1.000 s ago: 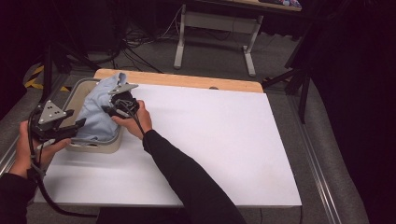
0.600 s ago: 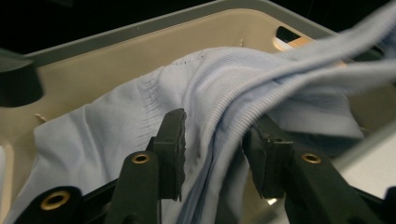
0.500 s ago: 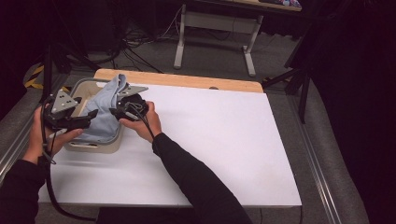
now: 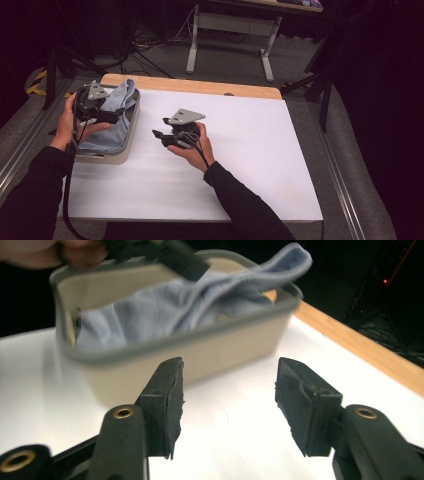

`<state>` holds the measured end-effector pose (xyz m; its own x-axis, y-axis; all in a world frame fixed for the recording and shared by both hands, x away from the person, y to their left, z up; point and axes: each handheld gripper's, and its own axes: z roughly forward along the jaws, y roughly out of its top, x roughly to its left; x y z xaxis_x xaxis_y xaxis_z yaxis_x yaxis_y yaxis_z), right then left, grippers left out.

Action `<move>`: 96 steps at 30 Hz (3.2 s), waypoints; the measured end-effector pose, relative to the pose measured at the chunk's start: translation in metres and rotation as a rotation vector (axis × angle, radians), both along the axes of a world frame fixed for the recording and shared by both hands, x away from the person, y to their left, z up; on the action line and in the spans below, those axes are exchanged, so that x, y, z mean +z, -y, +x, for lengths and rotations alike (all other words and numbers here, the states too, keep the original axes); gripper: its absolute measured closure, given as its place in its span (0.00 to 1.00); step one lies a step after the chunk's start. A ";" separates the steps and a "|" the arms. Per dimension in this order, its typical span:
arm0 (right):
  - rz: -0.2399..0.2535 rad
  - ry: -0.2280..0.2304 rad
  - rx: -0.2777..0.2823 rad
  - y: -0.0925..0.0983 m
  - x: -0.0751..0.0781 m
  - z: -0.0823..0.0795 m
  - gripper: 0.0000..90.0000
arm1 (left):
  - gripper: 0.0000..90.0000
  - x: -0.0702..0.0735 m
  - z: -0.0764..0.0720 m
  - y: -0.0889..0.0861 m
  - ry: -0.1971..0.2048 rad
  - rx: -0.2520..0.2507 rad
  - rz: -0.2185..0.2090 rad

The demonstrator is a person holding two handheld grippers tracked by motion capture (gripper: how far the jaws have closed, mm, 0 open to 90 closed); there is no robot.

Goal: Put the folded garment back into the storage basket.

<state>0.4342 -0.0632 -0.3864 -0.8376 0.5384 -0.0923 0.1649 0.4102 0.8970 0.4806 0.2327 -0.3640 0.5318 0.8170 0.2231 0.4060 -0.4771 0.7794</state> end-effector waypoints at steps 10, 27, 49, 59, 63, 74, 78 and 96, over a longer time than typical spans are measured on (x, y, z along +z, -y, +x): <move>-0.015 0.043 -0.050 0.067 -0.005 -0.041 0.40 | 0.31 -0.016 0.039 0.014 -0.069 0.026 0.051; -0.079 0.053 -0.150 0.148 -0.008 -0.076 0.40 | 0.94 -0.027 0.050 0.013 -0.191 -0.021 0.222; -0.119 0.036 -0.223 0.189 -0.021 -0.087 0.37 | 0.83 -0.039 0.048 0.009 -0.212 -0.032 0.166; -0.101 0.045 -0.253 0.200 -0.018 -0.090 0.36 | 0.69 -0.016 0.031 -0.015 -0.094 0.023 0.068; -0.096 0.051 -0.257 0.202 -0.018 -0.091 0.36 | 0.76 -0.017 0.029 -0.018 -0.112 0.014 0.070; -0.121 0.059 -0.257 0.199 -0.022 -0.092 0.36 | 0.99 -0.048 0.042 -0.008 -0.233 0.001 0.134; -0.134 0.058 -0.252 0.197 -0.024 -0.092 0.36 | 0.99 -0.053 0.045 -0.002 -0.268 -0.014 0.173; -0.141 0.064 -0.243 0.195 -0.024 -0.092 0.36 | 0.98 -0.031 0.032 -0.008 -0.138 0.008 0.124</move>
